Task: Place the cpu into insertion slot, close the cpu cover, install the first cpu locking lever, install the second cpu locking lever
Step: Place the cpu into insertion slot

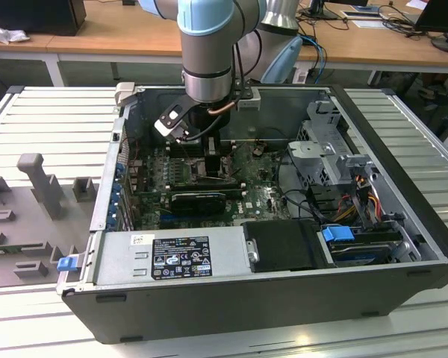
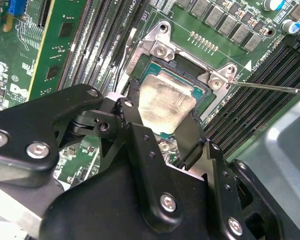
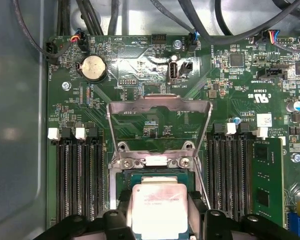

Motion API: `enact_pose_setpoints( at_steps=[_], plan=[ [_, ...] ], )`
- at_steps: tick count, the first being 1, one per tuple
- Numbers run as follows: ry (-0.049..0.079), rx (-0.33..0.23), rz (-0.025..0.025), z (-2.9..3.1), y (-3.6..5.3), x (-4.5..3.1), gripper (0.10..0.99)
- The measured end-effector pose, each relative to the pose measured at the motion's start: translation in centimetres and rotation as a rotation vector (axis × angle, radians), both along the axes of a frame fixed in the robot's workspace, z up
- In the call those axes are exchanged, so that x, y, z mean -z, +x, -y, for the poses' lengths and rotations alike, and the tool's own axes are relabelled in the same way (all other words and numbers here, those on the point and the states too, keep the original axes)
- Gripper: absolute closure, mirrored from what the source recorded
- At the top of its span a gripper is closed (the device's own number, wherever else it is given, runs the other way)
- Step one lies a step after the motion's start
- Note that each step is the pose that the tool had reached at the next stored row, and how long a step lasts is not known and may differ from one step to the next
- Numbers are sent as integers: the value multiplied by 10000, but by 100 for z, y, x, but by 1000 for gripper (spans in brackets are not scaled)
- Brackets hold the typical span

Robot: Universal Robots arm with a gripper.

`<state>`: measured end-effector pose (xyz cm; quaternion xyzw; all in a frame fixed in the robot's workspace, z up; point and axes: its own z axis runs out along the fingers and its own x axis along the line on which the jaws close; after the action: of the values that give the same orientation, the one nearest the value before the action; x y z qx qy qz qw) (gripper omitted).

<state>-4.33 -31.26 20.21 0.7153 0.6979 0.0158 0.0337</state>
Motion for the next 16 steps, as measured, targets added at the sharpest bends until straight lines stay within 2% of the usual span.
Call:
enact_pose_setpoints(
  at_steps=[1,6,9,11,12,13,16],
  plan=[
    [3,2,1,-4,0,2,482],
    [0,-2,-1,-26,0,3,482],
    [0,-1,-1,-26,0,-35,482],
    [0,-1,0,-27,0,-63,627],
    [2,1,0,-25,0,-64,627],
    [1,0,0,-21,0,-66,745],
    [-1,-1,-1,-19,0,-77,925]
  ],
)
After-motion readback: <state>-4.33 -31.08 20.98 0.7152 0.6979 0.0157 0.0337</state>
